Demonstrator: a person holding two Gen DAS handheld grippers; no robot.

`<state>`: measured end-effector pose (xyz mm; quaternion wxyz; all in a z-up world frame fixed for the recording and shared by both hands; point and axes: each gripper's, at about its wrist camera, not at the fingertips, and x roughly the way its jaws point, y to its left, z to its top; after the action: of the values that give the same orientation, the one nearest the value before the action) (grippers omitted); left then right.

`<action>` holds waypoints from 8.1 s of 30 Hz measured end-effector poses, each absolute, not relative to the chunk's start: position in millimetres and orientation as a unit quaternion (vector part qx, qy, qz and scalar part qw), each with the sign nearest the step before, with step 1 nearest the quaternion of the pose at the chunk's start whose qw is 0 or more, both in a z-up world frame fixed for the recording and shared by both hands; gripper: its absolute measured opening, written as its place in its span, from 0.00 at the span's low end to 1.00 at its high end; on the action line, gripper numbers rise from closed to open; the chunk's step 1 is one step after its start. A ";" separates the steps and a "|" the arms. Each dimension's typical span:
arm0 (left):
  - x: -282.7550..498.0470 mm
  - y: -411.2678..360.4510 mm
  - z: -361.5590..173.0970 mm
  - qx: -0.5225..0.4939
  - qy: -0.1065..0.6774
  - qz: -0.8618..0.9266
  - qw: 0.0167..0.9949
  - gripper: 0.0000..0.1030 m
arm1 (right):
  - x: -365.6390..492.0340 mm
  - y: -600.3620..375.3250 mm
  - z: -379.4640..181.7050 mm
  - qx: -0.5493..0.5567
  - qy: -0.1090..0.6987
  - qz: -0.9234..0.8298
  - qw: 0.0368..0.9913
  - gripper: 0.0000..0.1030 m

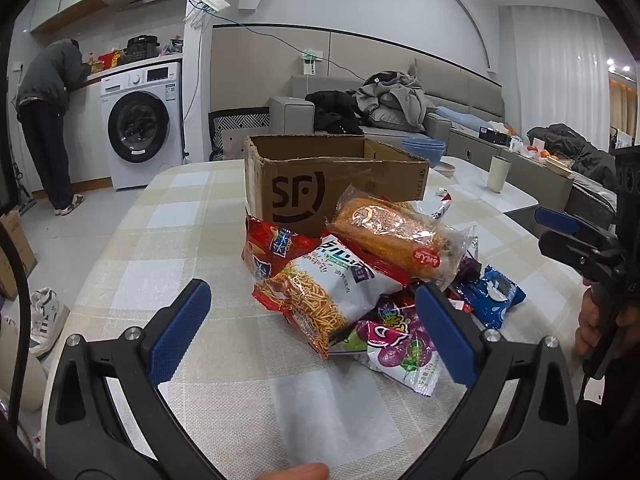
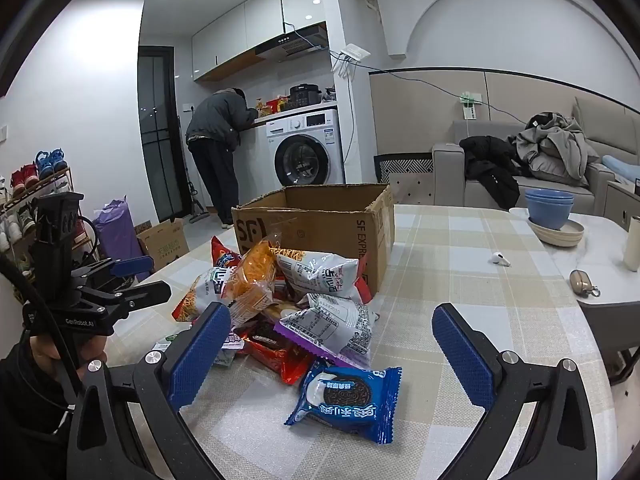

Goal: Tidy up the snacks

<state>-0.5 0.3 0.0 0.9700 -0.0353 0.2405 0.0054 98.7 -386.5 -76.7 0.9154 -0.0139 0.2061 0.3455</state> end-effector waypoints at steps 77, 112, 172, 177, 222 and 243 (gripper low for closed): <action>-0.3 0.7 0.0 -0.037 0.244 0.006 0.969 0.99 | 104.1 -388.3 -78.1 -0.014 0.211 0.336 0.918 1.00; 18.4 -20.3 -17.3 -0.040 0.342 -0.063 0.937 0.99 | 134.6 -367.7 -107.7 -0.063 0.345 0.296 0.889 1.00; 55.3 -52.3 -50.3 -0.024 0.432 -0.117 0.894 0.69 | 145.2 -358.6 -139.5 -0.085 0.423 0.308 0.848 0.73; 43.6 -52.8 -48.4 -0.020 0.418 -0.121 0.900 0.60 | 143.4 -357.8 -139.6 -0.090 0.423 0.306 0.848 0.73; 12.7 -22.4 25.0 -0.067 0.301 -0.103 0.946 0.45 | 107.7 -387.1 -77.0 -0.041 0.307 0.328 0.893 0.46; 34.1 1.4 75.4 -0.069 0.268 -0.065 0.959 0.45 | 136.0 -365.2 -33.4 -0.007 0.256 0.341 0.904 0.46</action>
<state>34.1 1.4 75.4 0.9589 -0.0690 0.2676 -0.0648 136.0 -365.2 -33.4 0.9043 -0.0073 0.2563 0.3412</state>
